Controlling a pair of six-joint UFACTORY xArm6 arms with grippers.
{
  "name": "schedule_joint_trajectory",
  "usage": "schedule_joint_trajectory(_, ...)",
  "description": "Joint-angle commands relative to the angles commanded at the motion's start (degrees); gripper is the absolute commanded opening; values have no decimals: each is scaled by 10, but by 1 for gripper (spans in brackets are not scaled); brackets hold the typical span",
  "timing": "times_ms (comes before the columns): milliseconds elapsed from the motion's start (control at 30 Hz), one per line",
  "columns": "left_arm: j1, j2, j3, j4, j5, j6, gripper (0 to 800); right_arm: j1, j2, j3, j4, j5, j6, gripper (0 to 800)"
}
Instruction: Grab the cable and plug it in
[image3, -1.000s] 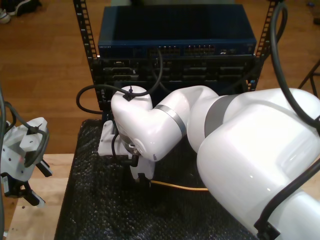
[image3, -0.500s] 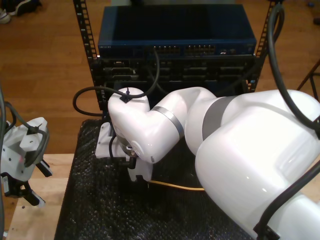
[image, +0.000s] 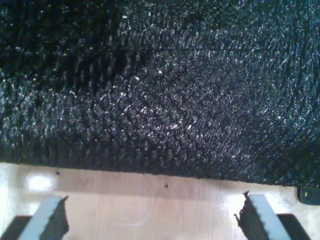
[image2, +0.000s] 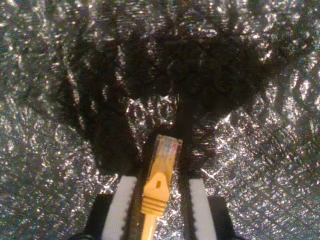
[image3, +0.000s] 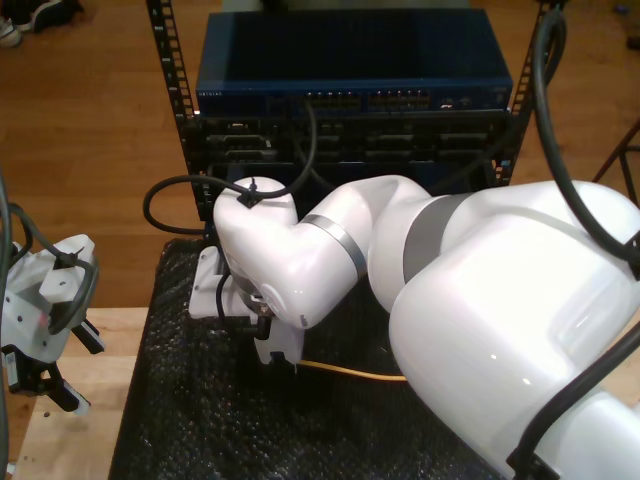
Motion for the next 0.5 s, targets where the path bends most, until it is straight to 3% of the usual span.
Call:
schedule_joint_trajectory(300,0,0,-7,0,0,0,800,0,0,2,-1,0,1,176)
schedule_joint_trajectory(500,0,0,-7,-5,0,0,800,0,0,2,-4,0,2,91)
